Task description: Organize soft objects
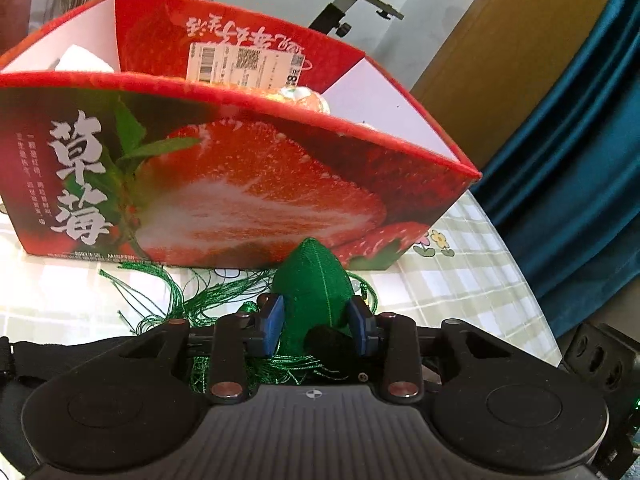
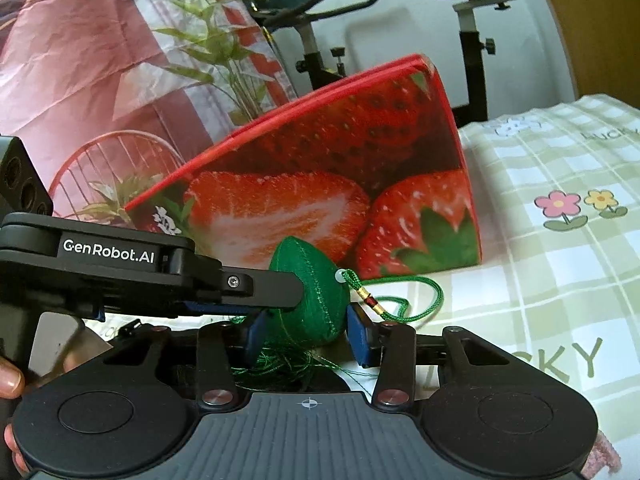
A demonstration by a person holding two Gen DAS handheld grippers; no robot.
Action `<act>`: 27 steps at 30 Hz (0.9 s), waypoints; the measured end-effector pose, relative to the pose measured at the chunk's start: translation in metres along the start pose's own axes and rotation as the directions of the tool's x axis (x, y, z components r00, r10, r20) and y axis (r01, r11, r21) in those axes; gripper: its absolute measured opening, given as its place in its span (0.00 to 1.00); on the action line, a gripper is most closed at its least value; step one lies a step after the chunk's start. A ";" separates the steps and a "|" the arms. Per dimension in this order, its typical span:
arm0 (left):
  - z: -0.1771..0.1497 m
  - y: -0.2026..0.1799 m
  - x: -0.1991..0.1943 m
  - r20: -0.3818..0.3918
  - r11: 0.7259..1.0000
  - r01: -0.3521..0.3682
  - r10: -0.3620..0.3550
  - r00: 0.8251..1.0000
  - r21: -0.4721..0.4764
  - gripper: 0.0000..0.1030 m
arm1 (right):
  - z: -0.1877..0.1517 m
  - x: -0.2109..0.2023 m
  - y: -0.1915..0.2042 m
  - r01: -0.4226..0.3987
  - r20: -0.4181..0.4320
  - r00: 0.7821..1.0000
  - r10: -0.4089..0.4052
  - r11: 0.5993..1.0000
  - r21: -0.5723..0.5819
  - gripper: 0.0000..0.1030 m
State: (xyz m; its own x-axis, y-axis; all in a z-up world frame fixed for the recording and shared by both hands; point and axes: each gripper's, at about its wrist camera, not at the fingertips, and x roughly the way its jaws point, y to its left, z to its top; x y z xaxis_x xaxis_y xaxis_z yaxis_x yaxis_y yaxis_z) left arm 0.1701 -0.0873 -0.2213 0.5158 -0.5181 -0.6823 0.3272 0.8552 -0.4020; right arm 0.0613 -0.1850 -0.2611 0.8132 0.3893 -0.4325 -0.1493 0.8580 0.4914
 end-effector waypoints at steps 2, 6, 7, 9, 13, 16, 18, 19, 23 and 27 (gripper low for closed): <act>0.000 -0.003 -0.005 0.008 1.000 0.006 -0.006 1.000 0.007 0.36 | 0.000 -0.004 0.001 -0.005 0.017 1.000 0.005 1.000 -0.005 0.39; 0.004 -0.012 -0.020 0.034 0.998 0.033 -0.035 0.999 0.045 0.36 | 0.007 -0.015 0.007 -0.007 0.056 0.998 0.008 1.000 -0.012 0.39; 0.006 -0.014 -0.025 0.046 0.998 0.039 -0.042 0.998 0.054 0.36 | 0.010 -0.019 0.008 -0.015 0.071 0.997 0.015 1.000 -0.009 0.39; 0.012 -0.017 -0.035 0.071 0.996 0.060 -0.064 0.995 0.064 0.36 | 0.018 -0.026 0.013 -0.016 0.099 0.995 0.019 1.000 -0.027 0.39; 0.024 -0.024 -0.053 0.120 0.992 0.097 -0.105 0.987 0.075 0.36 | 0.039 -0.041 0.023 -0.021 0.152 0.988 0.033 0.997 -0.080 0.39; 0.035 -0.029 -0.067 0.155 0.989 0.123 -0.134 0.979 0.080 0.37 | 0.058 -0.050 0.030 -0.025 0.172 0.984 0.046 0.992 -0.123 0.39; 0.043 -0.033 -0.076 0.181 0.987 0.136 -0.150 0.972 0.088 0.35 | 0.074 -0.054 0.036 -0.031 0.182 0.982 0.059 0.988 -0.151 0.39; 0.047 -0.035 -0.080 0.195 0.984 0.150 -0.167 0.966 0.097 0.34 | 0.083 -0.056 0.039 -0.040 0.188 0.979 0.073 0.984 -0.173 0.31; 0.066 -0.054 -0.100 0.258 0.974 0.156 -0.195 0.946 0.165 0.34 | 0.118 -0.062 0.062 -0.031 0.218 0.971 0.094 0.961 -0.276 0.27; 0.076 -0.042 -0.095 0.250 0.982 0.165 -0.182 0.951 0.089 0.34 | 0.136 -0.046 0.075 0.019 0.143 0.989 0.032 0.941 -0.339 0.28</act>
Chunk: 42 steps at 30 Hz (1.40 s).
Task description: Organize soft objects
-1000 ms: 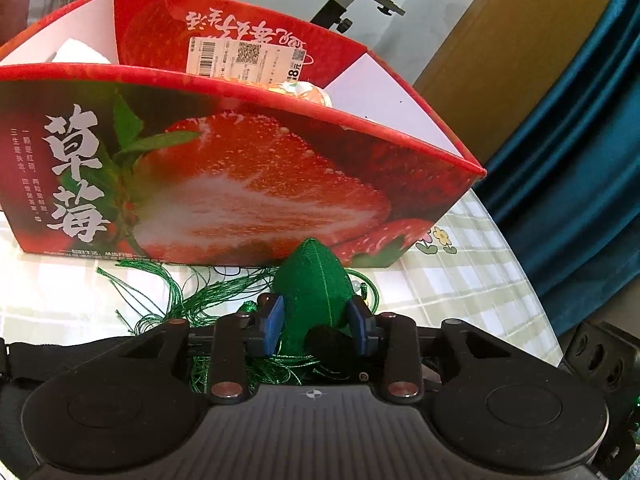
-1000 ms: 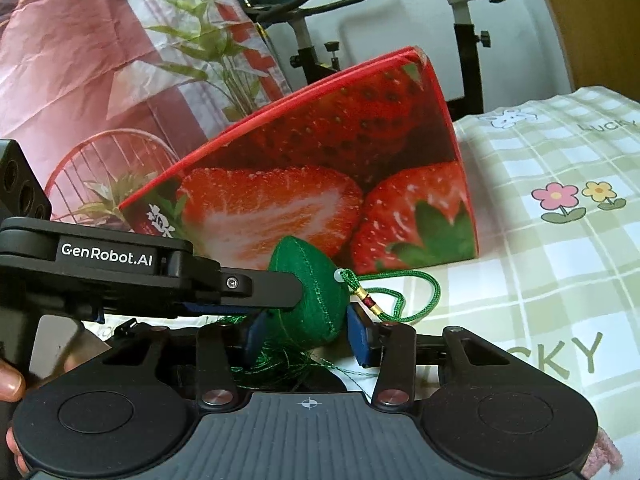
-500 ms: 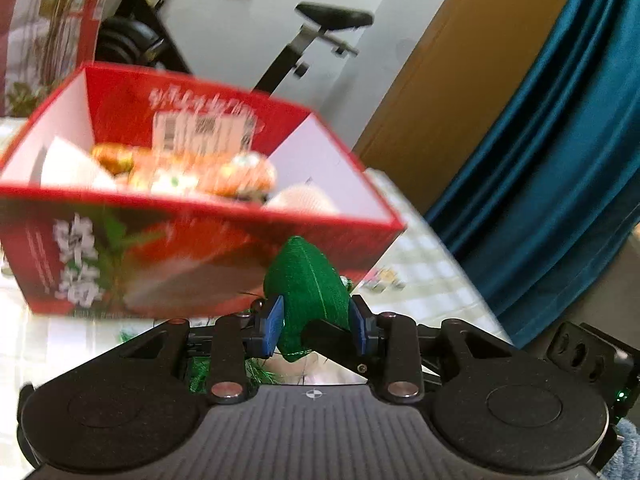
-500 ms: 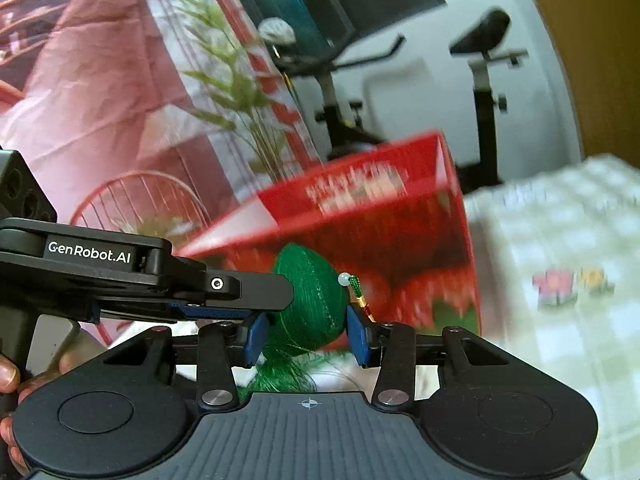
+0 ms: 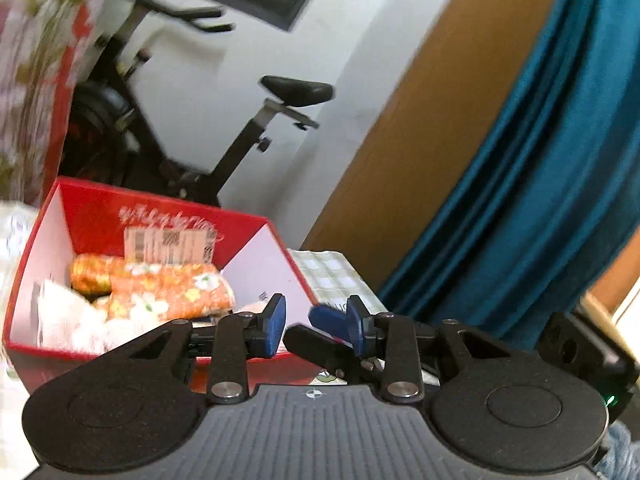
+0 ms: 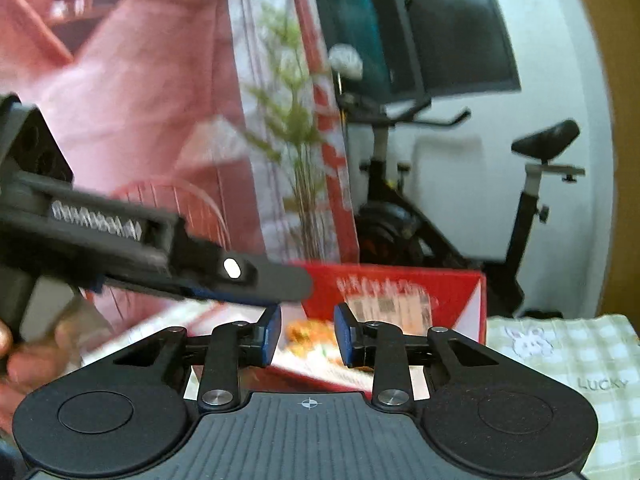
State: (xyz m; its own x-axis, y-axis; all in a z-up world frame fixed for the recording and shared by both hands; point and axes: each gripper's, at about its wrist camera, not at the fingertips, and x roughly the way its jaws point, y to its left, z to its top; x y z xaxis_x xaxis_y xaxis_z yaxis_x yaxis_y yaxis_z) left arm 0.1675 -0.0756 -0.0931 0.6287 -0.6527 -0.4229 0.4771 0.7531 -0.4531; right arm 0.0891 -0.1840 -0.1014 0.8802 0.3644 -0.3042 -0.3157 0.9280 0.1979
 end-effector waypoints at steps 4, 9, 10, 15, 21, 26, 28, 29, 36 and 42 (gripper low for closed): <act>-0.019 0.020 0.005 -0.048 0.997 -0.074 0.073 0.996 -0.024 0.34 | -0.023 0.010 0.000 0.009 -0.102 0.995 -0.007 1.000 0.015 0.30; -0.049 0.057 0.009 -0.134 0.981 -0.184 0.175 0.975 -0.059 0.34 | -0.073 0.034 0.009 0.009 -0.226 0.974 0.001 0.999 0.043 0.33; -0.054 0.065 0.010 -0.149 0.978 -0.197 0.185 0.971 -0.072 0.35 | -0.080 0.040 0.010 0.008 -0.245 0.970 0.004 0.999 0.048 0.35; -0.072 0.101 0.017 -0.204 0.957 -0.238 0.204 0.958 -0.163 0.42 | -0.102 0.068 0.022 -0.032 -0.309 0.950 0.055 0.996 0.079 0.44; -0.091 0.112 0.032 -0.262 0.960 -0.174 0.114 0.958 -0.220 0.45 | -0.116 0.085 0.028 -0.058 -0.341 0.936 0.087 0.994 0.096 0.46; -0.098 0.109 0.038 -0.260 0.964 -0.146 0.086 0.962 -0.221 0.44 | -0.120 0.087 0.027 -0.061 -0.337 0.937 0.088 0.994 0.092 0.42; -0.095 0.103 0.034 -0.245 0.968 -0.133 0.079 0.966 -0.214 0.44 | -0.116 0.079 0.028 -0.064 -0.317 0.944 0.090 0.994 0.092 0.41; -0.091 0.100 0.029 -0.231 0.970 -0.123 0.073 0.970 -0.209 0.44 | -0.113 0.074 0.028 -0.068 -0.300 0.949 0.091 0.994 0.087 0.41; -0.046 0.058 -0.011 -0.097 0.992 -0.083 0.074 0.993 -0.092 0.42 | -0.061 0.039 0.033 -0.111 -0.155 0.981 0.113 0.994 0.026 0.41; 0.003 0.020 -0.041 0.071 0.999 -0.038 0.040 0.997 -0.023 0.42 | 0.005 0.012 0.041 -0.118 -0.017 0.993 0.117 0.991 -0.070 0.41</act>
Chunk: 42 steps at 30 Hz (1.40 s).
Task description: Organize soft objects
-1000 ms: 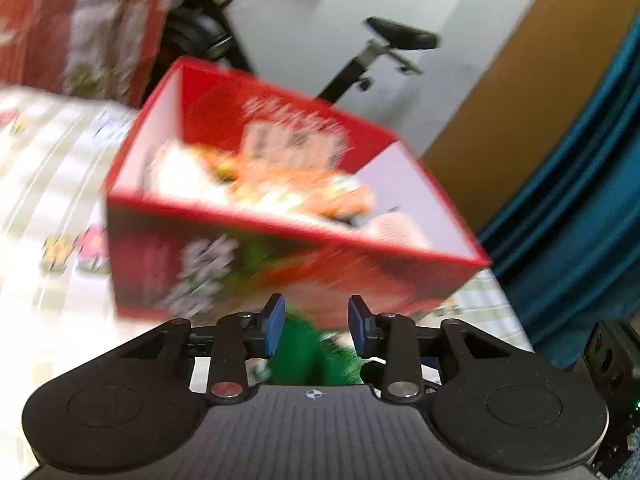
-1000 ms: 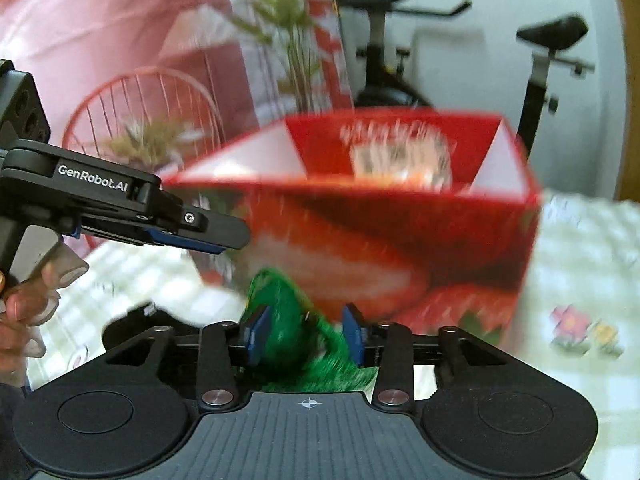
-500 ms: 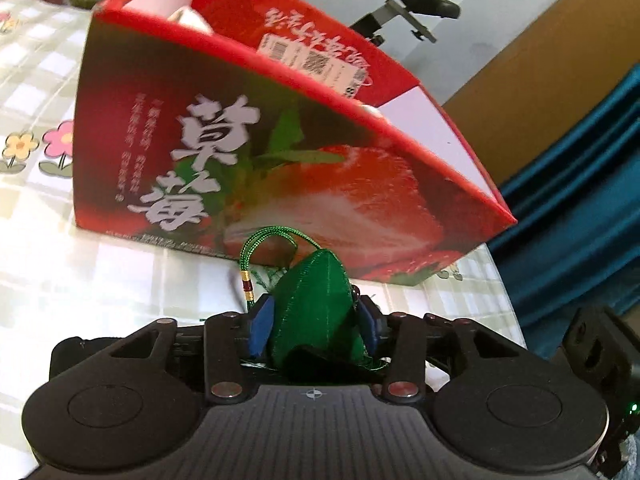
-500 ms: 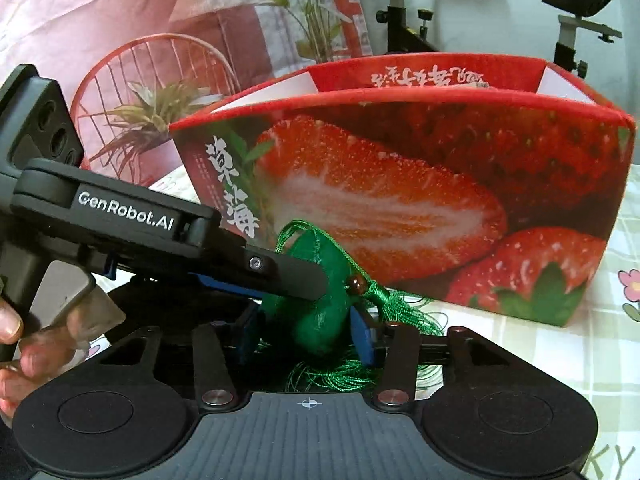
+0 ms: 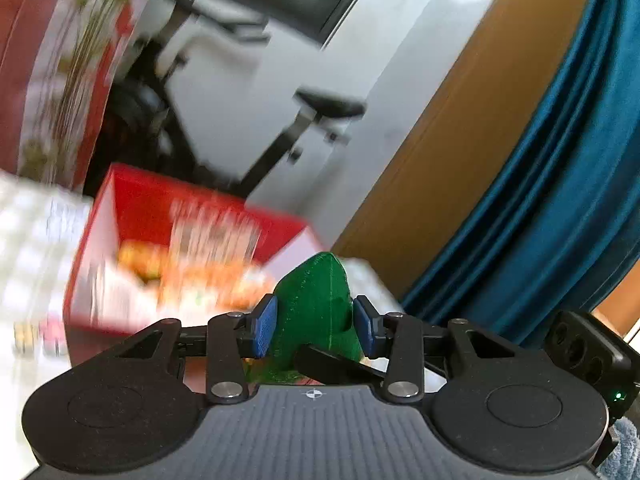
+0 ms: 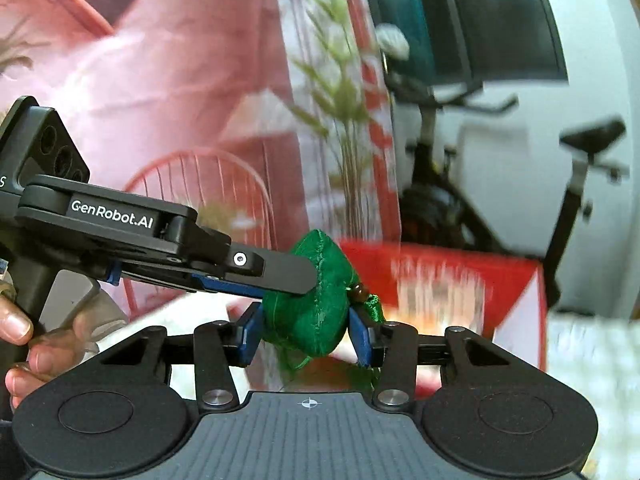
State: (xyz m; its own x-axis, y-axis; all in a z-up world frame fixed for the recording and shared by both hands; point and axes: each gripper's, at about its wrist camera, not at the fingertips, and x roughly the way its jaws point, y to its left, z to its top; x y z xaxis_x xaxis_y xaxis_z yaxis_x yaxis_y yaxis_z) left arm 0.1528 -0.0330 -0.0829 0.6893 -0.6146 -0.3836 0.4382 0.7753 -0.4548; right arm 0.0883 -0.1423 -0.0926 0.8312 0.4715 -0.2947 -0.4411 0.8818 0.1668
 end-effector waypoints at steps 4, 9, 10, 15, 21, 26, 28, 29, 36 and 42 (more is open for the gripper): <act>0.035 -0.027 -0.010 0.082 0.996 0.007 -0.015 0.997 0.093 0.42 | 0.039 -0.014 0.001 0.022 0.079 0.997 -0.017 0.997 -0.070 0.41; 0.065 -0.045 -0.001 0.146 0.989 0.006 -0.028 0.989 0.150 0.42 | 0.073 -0.019 -0.003 0.067 0.150 0.988 -0.046 0.989 -0.135 0.41; 0.067 -0.046 0.004 0.143 0.989 0.008 -0.029 0.989 0.150 0.42 | 0.075 -0.016 -0.007 0.076 0.151 0.987 -0.055 0.987 -0.140 0.41; 0.055 -0.036 0.034 0.080 0.989 0.001 -0.013 0.997 0.146 0.42 | 0.059 0.005 -0.027 0.097 0.096 0.992 -0.085 0.988 -0.121 0.41; 0.030 -0.005 0.072 -0.023 0.995 -0.004 0.007 1.000 0.098 0.42 | 0.017 0.032 -0.053 0.107 0.004 0.994 -0.107 0.993 -0.053 0.40; 0.026 0.009 0.100 -0.063 0.995 -0.021 0.027 0.998 0.096 0.42 | -0.001 0.049 -0.071 0.122 -0.034 0.992 -0.123 0.992 -0.023 0.40; 0.028 0.015 0.108 -0.069 0.995 -0.019 0.026 0.997 0.094 0.42 | -0.004 0.055 -0.076 0.137 -0.043 0.990 -0.138 0.990 -0.026 0.40; 0.029 0.017 0.112 -0.071 0.996 -0.019 0.025 0.997 0.088 0.42 | -0.005 0.058 -0.078 0.146 -0.046 0.988 -0.147 0.989 -0.030 0.40; 0.032 0.013 0.123 -0.062 0.987 -0.091 0.100 0.993 0.129 0.47 | -0.004 0.081 -0.105 0.304 -0.095 0.948 -0.303 0.953 0.003 0.46; 0.028 0.026 0.112 -0.069 0.980 -0.136 0.147 0.987 0.145 0.51 | -0.020 0.076 -0.112 0.311 -0.123 0.944 -0.305 0.950 0.030 0.50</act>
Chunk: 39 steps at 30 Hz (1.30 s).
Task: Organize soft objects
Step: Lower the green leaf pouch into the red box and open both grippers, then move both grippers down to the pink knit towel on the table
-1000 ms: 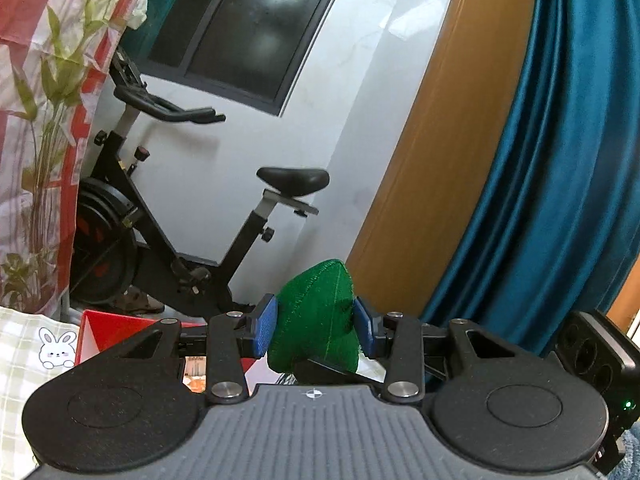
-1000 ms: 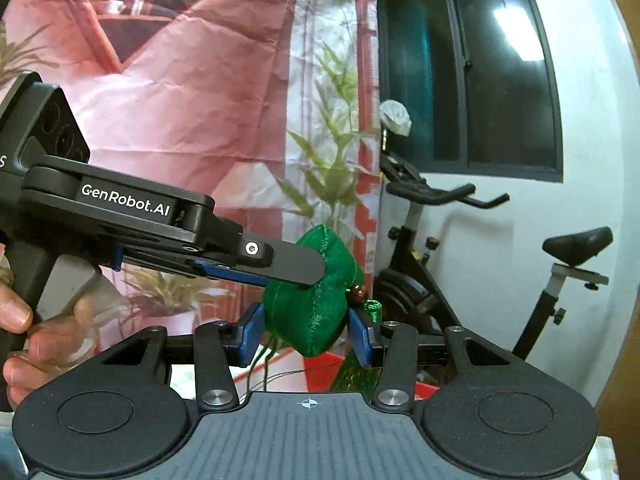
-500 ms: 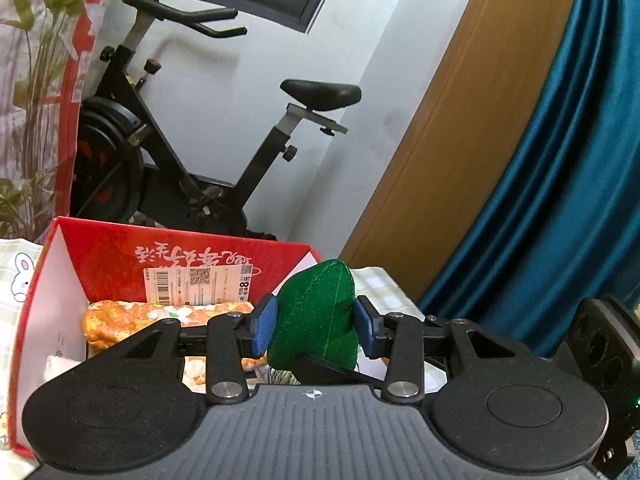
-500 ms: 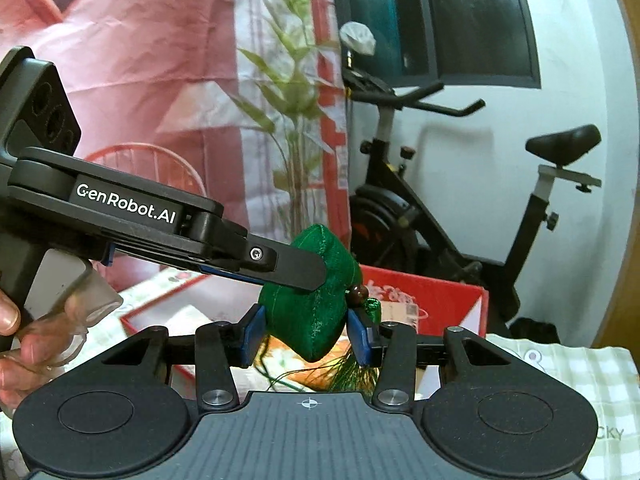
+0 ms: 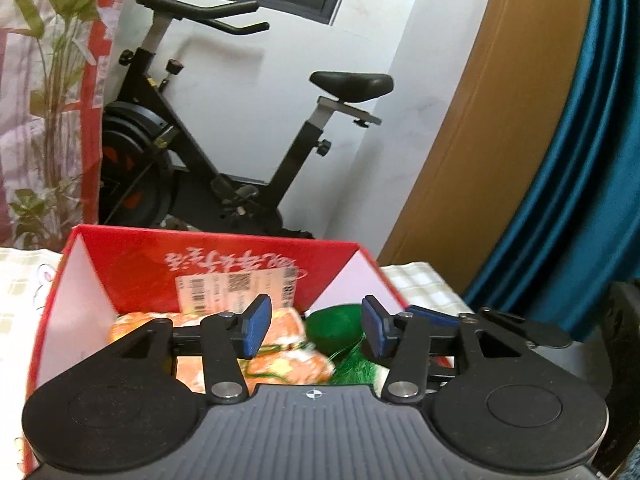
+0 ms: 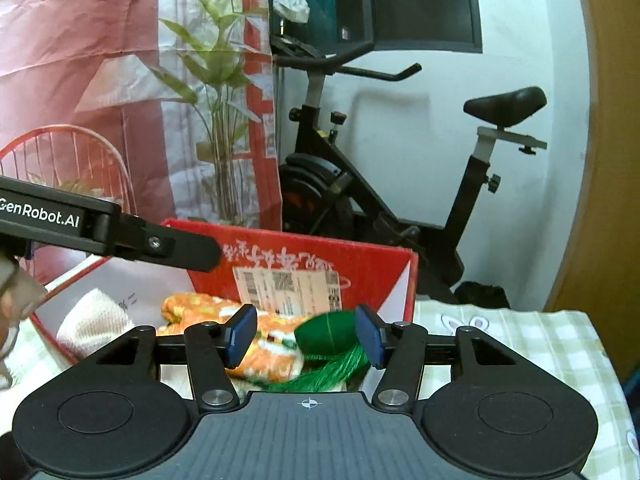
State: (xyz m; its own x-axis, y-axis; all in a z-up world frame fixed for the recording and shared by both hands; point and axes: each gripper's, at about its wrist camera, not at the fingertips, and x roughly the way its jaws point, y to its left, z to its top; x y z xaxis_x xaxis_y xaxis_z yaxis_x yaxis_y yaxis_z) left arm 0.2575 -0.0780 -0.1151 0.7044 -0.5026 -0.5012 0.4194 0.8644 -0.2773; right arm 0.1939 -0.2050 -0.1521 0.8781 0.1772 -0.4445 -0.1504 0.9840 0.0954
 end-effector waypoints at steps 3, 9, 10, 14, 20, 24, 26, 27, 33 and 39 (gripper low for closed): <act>-0.004 0.005 -0.007 -0.004 1.000 -0.017 0.017 1.000 -0.002 0.51 | -0.005 -0.006 0.004 -0.008 -0.007 1.000 0.008 1.000 -0.002 0.50; -0.012 0.008 -0.027 -0.015 0.998 -0.056 0.056 0.998 0.021 0.51 | -0.006 -0.027 0.020 -0.033 -0.009 0.999 0.033 0.999 -0.021 0.50; -0.014 0.009 -0.034 -0.016 0.998 -0.061 0.061 0.998 0.027 0.51 | -0.007 -0.032 0.023 -0.037 -0.006 0.999 0.037 0.999 -0.024 0.50; -0.028 0.012 -0.060 -0.017 0.996 -0.074 0.074 0.997 0.044 0.51 | -0.011 -0.053 0.035 -0.055 0.009 0.998 0.055 0.998 -0.022 0.50; -0.058 0.026 -0.099 -0.031 0.997 -0.080 0.081 0.996 0.019 0.51 | -0.030 -0.082 0.053 -0.077 0.016 0.997 0.077 0.997 0.011 0.50; -0.081 0.036 -0.115 -0.052 0.994 -0.105 0.104 0.993 -0.011 0.51 | -0.054 -0.093 0.066 -0.087 -0.017 0.996 0.088 0.995 0.040 0.50; -0.094 0.040 -0.121 -0.060 0.993 -0.117 0.115 0.992 -0.031 0.51 | -0.070 -0.095 0.072 -0.086 -0.047 0.995 0.089 0.995 0.055 0.50; -0.102 0.043 -0.123 -0.068 0.992 -0.122 0.119 0.991 -0.043 0.51 | -0.079 -0.095 0.075 -0.085 -0.068 0.994 0.090 0.994 0.067 0.50; -0.138 0.054 -0.121 -0.114 0.978 -0.188 0.178 0.977 -0.088 0.51 | -0.122 -0.092 0.084 -0.048 -0.204 0.977 0.065 0.995 0.089 0.53; -0.158 0.062 -0.113 -0.154 0.969 -0.233 0.218 0.964 -0.086 0.51 | -0.139 -0.086 0.084 0.005 -0.276 0.961 0.019 0.996 0.087 0.62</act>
State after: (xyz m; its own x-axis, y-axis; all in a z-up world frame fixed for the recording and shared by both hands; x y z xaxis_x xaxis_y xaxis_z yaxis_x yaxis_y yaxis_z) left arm 0.1132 0.0350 -0.2054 0.6822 -0.2932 -0.6698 0.1929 0.9558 -0.2219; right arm 0.0426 -0.1357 -0.2297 0.7152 0.1939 -0.6715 -0.1057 0.9797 0.1702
